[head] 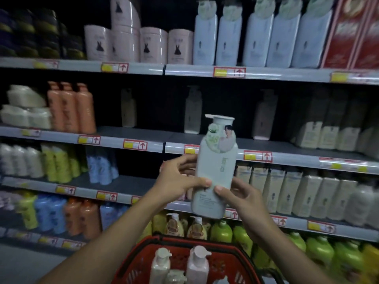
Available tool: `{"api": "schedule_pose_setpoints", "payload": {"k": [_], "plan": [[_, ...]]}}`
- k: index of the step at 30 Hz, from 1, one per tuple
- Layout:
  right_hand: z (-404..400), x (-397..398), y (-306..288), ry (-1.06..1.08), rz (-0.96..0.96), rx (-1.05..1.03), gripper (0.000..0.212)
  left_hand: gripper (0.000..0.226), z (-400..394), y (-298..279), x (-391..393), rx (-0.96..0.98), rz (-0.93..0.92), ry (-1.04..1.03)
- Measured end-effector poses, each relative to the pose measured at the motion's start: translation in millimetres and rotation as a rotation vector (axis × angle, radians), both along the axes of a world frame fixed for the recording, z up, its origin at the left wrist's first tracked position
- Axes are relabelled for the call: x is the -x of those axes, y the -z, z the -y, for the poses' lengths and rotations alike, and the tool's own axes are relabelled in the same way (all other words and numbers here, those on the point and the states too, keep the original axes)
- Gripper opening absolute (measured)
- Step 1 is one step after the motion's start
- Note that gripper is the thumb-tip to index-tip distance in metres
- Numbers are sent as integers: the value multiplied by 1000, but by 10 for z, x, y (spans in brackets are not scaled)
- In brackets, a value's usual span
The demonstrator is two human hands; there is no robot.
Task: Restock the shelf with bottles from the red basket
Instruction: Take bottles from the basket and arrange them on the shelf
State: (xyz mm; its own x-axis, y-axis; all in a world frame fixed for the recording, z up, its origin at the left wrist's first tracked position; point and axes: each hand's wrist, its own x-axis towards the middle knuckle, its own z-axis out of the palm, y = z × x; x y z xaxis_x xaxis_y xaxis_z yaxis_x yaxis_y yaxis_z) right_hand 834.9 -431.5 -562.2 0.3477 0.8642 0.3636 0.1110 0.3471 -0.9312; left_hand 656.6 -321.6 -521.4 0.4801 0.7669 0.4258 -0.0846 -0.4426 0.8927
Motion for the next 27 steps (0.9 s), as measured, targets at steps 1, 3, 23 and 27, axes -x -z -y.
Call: {"api": "schedule_pose_setpoints", "payload": {"k": [1,3,23,27], "plan": [[18,-20,28,-1,-3,12,48,62,2,26,-19,7,-9,12],[43,-61,52,-12,3,31,48,65,-6,64,-43,27,-16,26],[-29,151,-353,-58,-22,63,50,83,-104,-111,125,64,28,2],[-170,383,-533,-107,-17,60,50,90,-197,-180,381,85,32,-78]]}}
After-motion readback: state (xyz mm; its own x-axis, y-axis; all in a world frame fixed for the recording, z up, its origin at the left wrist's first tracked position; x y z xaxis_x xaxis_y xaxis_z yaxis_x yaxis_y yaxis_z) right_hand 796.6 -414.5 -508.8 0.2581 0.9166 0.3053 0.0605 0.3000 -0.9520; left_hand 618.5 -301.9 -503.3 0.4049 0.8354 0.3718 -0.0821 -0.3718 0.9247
